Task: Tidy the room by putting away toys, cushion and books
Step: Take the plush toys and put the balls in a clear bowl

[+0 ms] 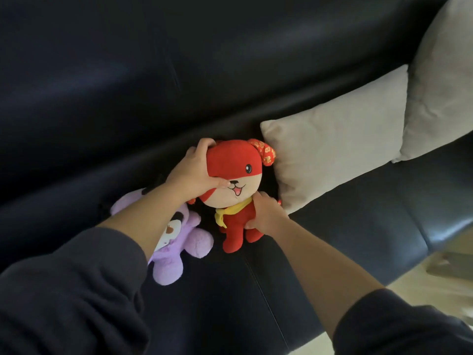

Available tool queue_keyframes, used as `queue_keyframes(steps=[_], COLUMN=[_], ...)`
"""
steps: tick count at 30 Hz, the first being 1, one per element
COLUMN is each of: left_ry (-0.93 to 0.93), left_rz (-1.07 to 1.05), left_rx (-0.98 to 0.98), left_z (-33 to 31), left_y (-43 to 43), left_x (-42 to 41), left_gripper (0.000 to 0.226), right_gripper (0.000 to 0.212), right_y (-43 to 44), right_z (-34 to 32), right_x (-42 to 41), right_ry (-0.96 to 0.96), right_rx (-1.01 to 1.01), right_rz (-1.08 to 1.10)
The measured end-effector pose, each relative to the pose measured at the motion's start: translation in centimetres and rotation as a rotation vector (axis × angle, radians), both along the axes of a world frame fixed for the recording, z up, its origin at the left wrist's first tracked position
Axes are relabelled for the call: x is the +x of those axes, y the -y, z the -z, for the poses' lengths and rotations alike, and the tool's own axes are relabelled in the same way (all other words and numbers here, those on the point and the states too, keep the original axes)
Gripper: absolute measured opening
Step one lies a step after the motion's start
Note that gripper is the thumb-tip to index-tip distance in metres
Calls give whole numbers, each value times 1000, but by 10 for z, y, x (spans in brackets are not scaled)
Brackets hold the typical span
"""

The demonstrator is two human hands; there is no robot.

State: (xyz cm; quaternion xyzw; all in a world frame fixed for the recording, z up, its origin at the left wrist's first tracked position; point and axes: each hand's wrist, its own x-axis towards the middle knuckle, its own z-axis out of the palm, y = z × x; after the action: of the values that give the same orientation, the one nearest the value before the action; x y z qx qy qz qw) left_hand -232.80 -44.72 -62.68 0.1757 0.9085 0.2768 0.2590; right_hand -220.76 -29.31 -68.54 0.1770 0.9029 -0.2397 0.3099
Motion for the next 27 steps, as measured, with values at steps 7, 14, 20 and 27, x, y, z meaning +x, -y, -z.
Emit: queue_keyframes(steps=[7, 14, 20, 27], left_ry=[-22, -48, -159, -306], left_rz=[-6, -29, 82, 148], left_rx=[-104, -120, -31, 237], left_z=[-21, -93, -178, -273], left_y=[3, 1, -3, -9], left_x=[10, 48, 137, 298], left_gripper=[107, 109, 103, 89], right_gripper=[99, 90, 84, 86], right_y=[-3, -16, -31, -43], right_z=[-24, -126, -260, -375], right_x=[16, 48, 120, 279], right_ry=[-33, -124, -302, -490], right_rx=[25, 67, 78, 188], right_rz=[-13, -57, -87, 109])
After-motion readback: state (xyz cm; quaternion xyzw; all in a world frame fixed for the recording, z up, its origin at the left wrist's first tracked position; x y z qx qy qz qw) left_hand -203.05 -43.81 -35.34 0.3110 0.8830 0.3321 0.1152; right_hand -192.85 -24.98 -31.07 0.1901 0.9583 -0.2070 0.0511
